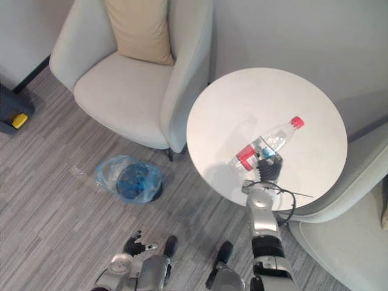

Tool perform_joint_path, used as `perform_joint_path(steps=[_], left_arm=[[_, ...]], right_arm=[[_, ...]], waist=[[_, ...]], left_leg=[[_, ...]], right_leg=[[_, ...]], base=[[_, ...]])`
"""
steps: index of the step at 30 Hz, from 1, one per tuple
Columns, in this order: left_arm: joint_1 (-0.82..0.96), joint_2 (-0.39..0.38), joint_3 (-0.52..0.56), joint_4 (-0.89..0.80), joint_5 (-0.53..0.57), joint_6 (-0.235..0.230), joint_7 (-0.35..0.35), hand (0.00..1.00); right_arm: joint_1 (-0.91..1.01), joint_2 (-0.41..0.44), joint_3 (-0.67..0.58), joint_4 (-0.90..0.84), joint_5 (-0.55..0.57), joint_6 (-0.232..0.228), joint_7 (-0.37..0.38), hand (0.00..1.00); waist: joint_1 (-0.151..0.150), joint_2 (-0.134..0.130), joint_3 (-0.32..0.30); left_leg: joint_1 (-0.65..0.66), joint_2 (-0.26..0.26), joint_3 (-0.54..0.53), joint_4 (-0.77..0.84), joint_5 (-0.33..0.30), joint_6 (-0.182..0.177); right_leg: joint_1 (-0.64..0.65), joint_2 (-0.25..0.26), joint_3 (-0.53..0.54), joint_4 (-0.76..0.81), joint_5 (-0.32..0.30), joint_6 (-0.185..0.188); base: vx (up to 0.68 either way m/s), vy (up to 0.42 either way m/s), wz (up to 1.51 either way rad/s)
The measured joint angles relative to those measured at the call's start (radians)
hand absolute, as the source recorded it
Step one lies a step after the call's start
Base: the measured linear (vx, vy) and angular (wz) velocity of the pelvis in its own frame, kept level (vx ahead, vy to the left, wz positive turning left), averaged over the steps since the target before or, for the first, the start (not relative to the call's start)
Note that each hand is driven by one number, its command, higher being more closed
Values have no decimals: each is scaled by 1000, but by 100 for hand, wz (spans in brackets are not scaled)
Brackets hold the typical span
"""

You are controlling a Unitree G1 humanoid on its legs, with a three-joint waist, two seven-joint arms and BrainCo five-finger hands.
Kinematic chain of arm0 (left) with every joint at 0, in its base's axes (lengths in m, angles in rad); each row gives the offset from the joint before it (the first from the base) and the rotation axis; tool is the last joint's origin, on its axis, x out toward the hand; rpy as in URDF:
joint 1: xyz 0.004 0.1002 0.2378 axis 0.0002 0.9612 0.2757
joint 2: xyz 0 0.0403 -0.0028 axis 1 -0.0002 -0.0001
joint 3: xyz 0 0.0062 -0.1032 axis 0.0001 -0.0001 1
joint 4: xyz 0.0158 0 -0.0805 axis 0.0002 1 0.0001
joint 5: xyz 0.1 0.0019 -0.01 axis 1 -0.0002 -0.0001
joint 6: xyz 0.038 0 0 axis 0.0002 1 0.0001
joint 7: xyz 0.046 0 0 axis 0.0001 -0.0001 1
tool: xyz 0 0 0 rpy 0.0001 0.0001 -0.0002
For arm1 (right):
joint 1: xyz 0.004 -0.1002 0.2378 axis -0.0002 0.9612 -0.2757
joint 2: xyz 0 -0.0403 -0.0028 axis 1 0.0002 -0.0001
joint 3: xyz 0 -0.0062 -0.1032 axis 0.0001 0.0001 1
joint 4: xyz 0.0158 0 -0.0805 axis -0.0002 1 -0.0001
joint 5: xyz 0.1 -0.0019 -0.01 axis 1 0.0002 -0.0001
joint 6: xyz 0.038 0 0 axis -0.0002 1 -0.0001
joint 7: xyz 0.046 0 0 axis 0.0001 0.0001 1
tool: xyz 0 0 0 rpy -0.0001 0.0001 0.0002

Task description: Gather rubbish on tea table into small bin, then transfer packed bag to large trash can.

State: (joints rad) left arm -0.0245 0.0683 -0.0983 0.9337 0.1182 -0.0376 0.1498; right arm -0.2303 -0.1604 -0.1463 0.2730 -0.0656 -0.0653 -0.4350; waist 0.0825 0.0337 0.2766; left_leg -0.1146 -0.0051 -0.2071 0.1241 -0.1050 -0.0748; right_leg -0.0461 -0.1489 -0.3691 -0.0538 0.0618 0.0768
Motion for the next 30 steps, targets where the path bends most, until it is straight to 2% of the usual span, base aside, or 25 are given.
perform_joint_path(steps=[3, 5, 10, 16, 23, 26, 27, 28, 29, 30], left_arm=[[0, 5, 0, 5, 14, 2, -1, 0], [0, 8, -1, 14, 20, 3, -3, 0], [0, 15, -12, 31, 47, 5, -8, 0], [2, 41, -42, 67, 62, 18, -21, 0], [4, 42, -49, 81, 78, 30, -21, 0], [3, 45, -58, 80, 79, 30, -23, 0], [2, 44, -58, 81, 81, 31, -24, 0], [3, 43, -54, 82, 83, 30, -24, 0], [2, 41, -46, 88, 86, 31, -24, 0], [1, 44, -45, 87, 85, 31, -24, 0]], right_arm=[[68, 0, 32, -72, -16, -8, 37, 100], [107, 1, 60, -115, -31, -17, 67, 100], [219, 3, 136, -200, -76, -23, 127, 100], [308, 6, 208, -266, -197, -35, 180, 100], [337, 3, 245, -267, -250, -37, 197, 100], [330, 2, 270, -267, -256, -37, 199, 100], [331, 3, 270, -267, -269, -37, 199, 100], [327, 3, 272, -268, -275, -37, 199, 100], [325, 1, 276, -268, -286, -37, 198, 100], [325, 1, 277, -268, -286, -37, 198, 100]], waist=[[-9, -10, -1], [-28, -14, -2], [-40, -26, -17], [-58, -69, -74], [-79, -71, -83], [-82, -70, -80], [-82, -70, -81], [-79, -67, -82], [-82, -68, -82], [-82, -68, -82]], left_leg=[[20, -1, 15, -1, -4, 6], [23, -1, 34, -4, -6, 8], [52, 0, 90, -5, -16, 19], [89, 9, 164, 3, -38, 24], [118, 17, 224, 46, -70, 32], [114, 23, 260, 80, -81, 38], [109, 27, 269, 85, -80, 42], [100, 45, 285, 82, -79, 50], [88, 46, 277, 87, -73, 52], [78, 44, 261, 92, -69, 51]], right_leg=[[12, 0, 23, -8, 5, 3], [10, 0, 44, -20, 16, 4], [6, 0, 109, -22, 29, 10], [3, 9, 185, -15, 37, 10], [-5, 14, 245, 35, 36, 9], [-64, 18, 270, 136, 37, 0], [-65, 22, 269, 131, 57, -14], [-69, 23, 263, 151, 35, -12], [-106, 22, 255, 334, -88, -20], [-111, 24, 242, 443, -163, -13]], base=[[-32, 18, -21], [-59, 31, -27], [-60, 35, -36], [-30, 24, -36], [-35, 29, -28], [-94, 34, -38], [-155, 19, -21], [-187, 0, -3], [-158, -44, 21], [-92, -62, 37]])
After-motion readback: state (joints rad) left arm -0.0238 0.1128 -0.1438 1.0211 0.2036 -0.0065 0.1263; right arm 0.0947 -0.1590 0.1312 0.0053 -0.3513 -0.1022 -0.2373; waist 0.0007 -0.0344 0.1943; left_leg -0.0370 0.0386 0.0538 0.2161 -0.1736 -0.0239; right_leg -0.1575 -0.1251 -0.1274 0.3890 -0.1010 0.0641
